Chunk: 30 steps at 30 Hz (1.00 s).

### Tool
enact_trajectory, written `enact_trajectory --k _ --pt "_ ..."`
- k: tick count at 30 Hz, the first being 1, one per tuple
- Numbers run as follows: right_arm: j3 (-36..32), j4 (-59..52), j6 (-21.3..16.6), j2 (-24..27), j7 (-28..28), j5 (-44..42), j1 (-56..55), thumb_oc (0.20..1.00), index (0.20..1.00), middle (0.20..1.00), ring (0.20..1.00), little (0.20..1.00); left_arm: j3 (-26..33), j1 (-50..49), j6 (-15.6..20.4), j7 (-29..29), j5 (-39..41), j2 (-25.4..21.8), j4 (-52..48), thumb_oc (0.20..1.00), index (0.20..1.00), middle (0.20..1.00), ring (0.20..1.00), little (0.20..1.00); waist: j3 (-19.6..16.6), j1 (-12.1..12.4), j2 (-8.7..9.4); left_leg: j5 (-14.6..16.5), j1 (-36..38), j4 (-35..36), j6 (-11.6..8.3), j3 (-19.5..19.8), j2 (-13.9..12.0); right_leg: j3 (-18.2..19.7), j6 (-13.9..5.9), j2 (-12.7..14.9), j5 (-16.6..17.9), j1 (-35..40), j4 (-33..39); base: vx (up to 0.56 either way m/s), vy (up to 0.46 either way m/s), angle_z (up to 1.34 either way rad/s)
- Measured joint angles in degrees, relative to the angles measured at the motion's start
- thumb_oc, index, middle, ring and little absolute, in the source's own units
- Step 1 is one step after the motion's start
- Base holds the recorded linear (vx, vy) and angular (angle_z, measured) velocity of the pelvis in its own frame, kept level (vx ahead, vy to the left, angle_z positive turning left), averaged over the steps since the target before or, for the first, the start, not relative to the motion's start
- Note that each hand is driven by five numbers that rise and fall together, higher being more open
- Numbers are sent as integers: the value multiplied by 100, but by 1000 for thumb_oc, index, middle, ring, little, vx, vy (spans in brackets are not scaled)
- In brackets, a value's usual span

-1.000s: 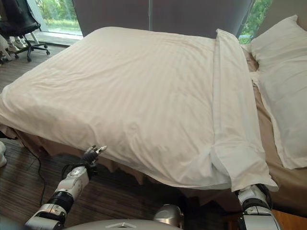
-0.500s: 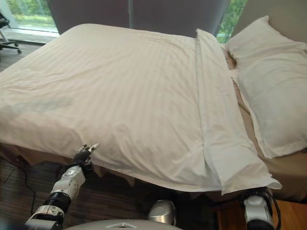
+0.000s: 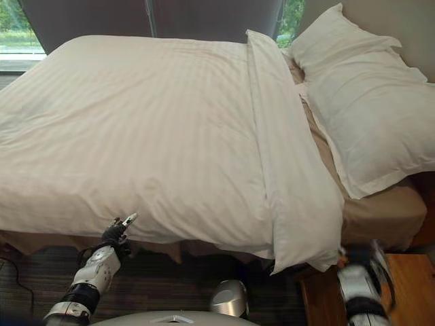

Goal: Making the bed.

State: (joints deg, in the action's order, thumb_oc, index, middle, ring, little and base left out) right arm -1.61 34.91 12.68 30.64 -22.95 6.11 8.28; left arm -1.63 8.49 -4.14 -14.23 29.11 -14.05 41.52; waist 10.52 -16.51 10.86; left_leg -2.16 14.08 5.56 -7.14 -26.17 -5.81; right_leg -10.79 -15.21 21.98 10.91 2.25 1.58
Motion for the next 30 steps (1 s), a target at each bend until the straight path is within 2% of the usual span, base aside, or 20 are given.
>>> enact_trajectory --k 2,5,6,7,8,11,12,16,18,20,21,22,23,24,25,26,30 --pt "88 -788 -531 -97 201 -722 532 200 200 200 200 200 -20 131 0 95 1 -54 1 1000 1000 1000 1000 1000 -16 140 18 -16 3 11 -29 7 -57 -7 68 -59 55 26 -4 0 0 0" --pt "-30 -1283 -926 -309 355 -1649 609 200 200 200 200 200 -11 124 -1 199 6 -274 6 1000 1000 1000 1000 1000 -60 168 76 -13 5 12 -34 5 -57 -14 68 -60 55 26 -6 11 2 0" --pt "-142 -1611 -1220 -542 460 -2309 571 200 200 200 200 200 -18 87 3 271 5 -417 6 1000 1000 1000 1000 1000 -68 180 73 -7 -11 13 -39 6 -66 -22 57 -54 45 31 -5 33 0 -1" --pt "-152 -1629 -1350 -580 482 -2466 538 200 200 200 200 200 -16 92 5 308 4 -437 5 1000 1000 1000 1000 1000 -80 162 78 -5 -12 13 -40 7 -63 -28 56 -52 44 26 -3 49 1 3" --pt "-129 -1585 -1409 -594 479 -2635 547 200 200 200 200 200 -26 76 21 346 3 -451 8 1000 1000 1000 1000 1000 -98 242 33 12 -55 14 -13 27 -78 -54 28 -31 20 27 10 37 -4 9" --pt "-151 -1478 -1465 -561 476 -2924 586 200 200 200 200 200 -59 27 24 411 -1 -450 9 1000 1000 1000 1000 1000 -120 247 -88 -7 -92 13 -19 79 -14 -145 17 18 11 35 37 20 13 15" --pt "-184 -1390 -1475 -513 475 -3054 581 200 200 200 200 200 -112 4 23 441 -2 -433 10 1000 1000 1000 1000 1000 -114 263 -219 -15 -99 13 -31 148 23 -169 57 50 45 57 30 25 68 19" --pt "-669 -1099 -1658 -429 470 -3342 483 200 200 200 200 200 -252 39 35 496 3 -387 74 1000 1000 1000 1000 1000 -42 197 -507 23 -25 14 23 150 216 -167 -3 240 57 146 21 32 118 6" --pt "-1040 -781 -1691 -329 446 -3455 487 200 200 200 200 200 -263 70 49 529 8 -296 198 1000 1000 1000 1000 1000 34 66 -650 77 79 15 89 144 350 -143 -43 378 70 262 20 12 111 2" --pt "-1365 -278 -1713 10 414 -3723 408 200 200 200 200 200 -369 121 132 571 122 -97 428 1000 1000 1000 1000 1000 104 -193 -928 169 153 18 196 94 527 -58 -143 602 -11 307 13 27 147 -9" --pt "-1436 -254 -1714 109 407 -3811 314 200 200 200 200 200 -360 141 158 571 183 12 456 1000 1000 1000 1000 1000 192 -256 -1003 175 167 18 203 47 568 5 -143 626 -14 297 45 35 170 -20" --pt "-1712 -41 -1818 82 478 -4017 179 200 200 200 200 200 -424 207 175 572 228 158 541 1000 1000 1000 1000 1000 256 -472 -1175 164 299 -1 189 -14 677 168 -124 657 -23 324 77 33 161 -14" --pt "-1712 -41 -1818 82 478 -4017 179 200 200 200 200 200 -424 207 175 572 228 158 541 1000 1000 1000 1000 1000 256 -472 -1175 164 299 -1 189 -14 677 168 -124 657 -23 324 77 -5 63 -28" --pt "-2157 629 -2011 -75 454 -4481 127 200 200 200 200 200 -527 303 183 602 233 511 729 1000 1000 1000 1000 1000 329 -725 -1348 235 343 20 240 -63 703 239 -90 685 -55 329 61 2 46 -28" --pt "-2099 689 -1966 -86 462 -4564 -134 200 200 200 200 200 -528 344 199 606 236 614 721 1000 1000 1000 1000 1000 344 -814 -1414 261 343 19 243 -114 676 284 -91 684 -55 297 59 -9 1 -32" --pt "-1995 837 -1932 -239 521 -4718 -396 200 200 200 200 200 -525 419 253 604 245 695 756 1000 1000 1000 1000 1000 378 -1000 -1450 264 328 19 236 -138 666 312 -91 672 -55 242 46 -7 -9 -17" --pt "-1732 1690 -1790 -860 813 -4985 -1110 200 200 200 200 200 -421 519 369 553 451 813 1074 1000 1000 1000 1000 1000 392 -1024 -1427 247 307 19 213 -166 538 377 -84 523 -58 79 -35 -19 -43 -15"
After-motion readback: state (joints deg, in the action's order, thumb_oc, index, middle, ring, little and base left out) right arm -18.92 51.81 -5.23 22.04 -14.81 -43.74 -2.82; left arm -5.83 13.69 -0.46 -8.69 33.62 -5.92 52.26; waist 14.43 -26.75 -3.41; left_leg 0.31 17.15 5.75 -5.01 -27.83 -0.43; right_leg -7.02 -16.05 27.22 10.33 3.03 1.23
